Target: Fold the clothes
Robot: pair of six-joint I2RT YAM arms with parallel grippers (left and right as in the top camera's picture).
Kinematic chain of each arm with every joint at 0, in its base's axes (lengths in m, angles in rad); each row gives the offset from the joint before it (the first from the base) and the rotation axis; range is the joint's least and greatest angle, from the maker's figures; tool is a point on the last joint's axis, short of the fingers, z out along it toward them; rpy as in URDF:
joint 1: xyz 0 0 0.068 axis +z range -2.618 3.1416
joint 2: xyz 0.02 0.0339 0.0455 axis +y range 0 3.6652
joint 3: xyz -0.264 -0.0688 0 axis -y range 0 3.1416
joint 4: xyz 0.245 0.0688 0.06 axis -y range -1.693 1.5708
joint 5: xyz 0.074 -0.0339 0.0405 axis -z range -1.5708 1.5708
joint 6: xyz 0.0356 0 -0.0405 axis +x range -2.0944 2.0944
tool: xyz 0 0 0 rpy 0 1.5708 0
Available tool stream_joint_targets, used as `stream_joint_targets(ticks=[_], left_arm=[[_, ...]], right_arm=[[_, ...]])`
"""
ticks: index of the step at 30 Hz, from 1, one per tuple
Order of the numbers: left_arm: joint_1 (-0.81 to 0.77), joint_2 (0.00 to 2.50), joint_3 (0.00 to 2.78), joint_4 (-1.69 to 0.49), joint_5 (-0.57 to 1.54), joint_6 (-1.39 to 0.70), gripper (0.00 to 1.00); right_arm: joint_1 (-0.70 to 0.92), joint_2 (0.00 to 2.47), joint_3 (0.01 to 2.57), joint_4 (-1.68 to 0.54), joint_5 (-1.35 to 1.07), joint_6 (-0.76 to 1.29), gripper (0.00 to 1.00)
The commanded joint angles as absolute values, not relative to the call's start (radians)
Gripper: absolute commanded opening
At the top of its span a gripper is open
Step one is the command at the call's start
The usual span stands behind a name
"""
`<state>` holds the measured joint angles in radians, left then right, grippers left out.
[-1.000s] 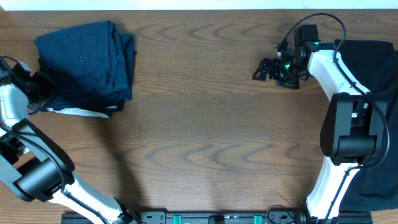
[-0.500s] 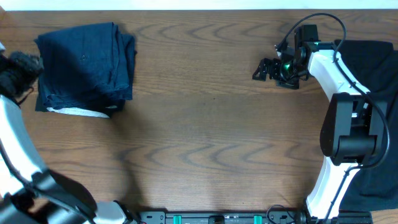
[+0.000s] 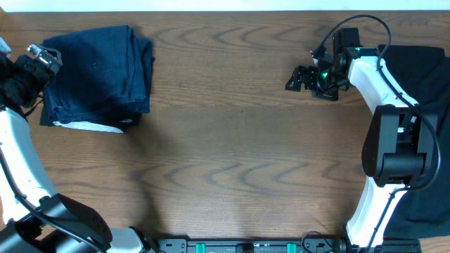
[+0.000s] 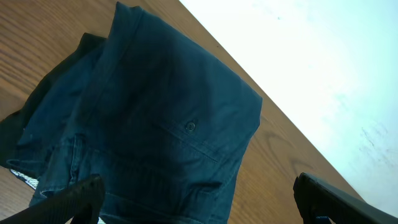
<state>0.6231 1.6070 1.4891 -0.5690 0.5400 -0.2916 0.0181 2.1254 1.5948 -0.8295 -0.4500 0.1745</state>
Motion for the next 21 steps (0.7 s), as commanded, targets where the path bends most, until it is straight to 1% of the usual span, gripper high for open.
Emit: stream_joint_targets(ticks=[1, 14, 19, 21], left_arm=[[0.620, 1.610, 1.491, -0.568, 0.546, -0.290, 0.98], [0.620, 1.610, 1.491, -0.568, 0.546, -0.290, 0.98], [0.620, 1.610, 1.491, -0.568, 0.546, -0.290, 0.98], [0.620, 1.610, 1.490, -0.568, 0.546, -0.290, 0.98]], right_arm=[[0.021, 2.105, 1.608, -0.830, -0.448, 0.163, 0.99], [0.028, 2.097, 1.608, -0.831, -0.444, 0.163, 0.99], [0.065, 1.969, 1.608, -0.830, -0.439, 0.163, 0.99], [0.087, 1.888, 1.608, -0.822, -0.390, 0.163, 0.99]])
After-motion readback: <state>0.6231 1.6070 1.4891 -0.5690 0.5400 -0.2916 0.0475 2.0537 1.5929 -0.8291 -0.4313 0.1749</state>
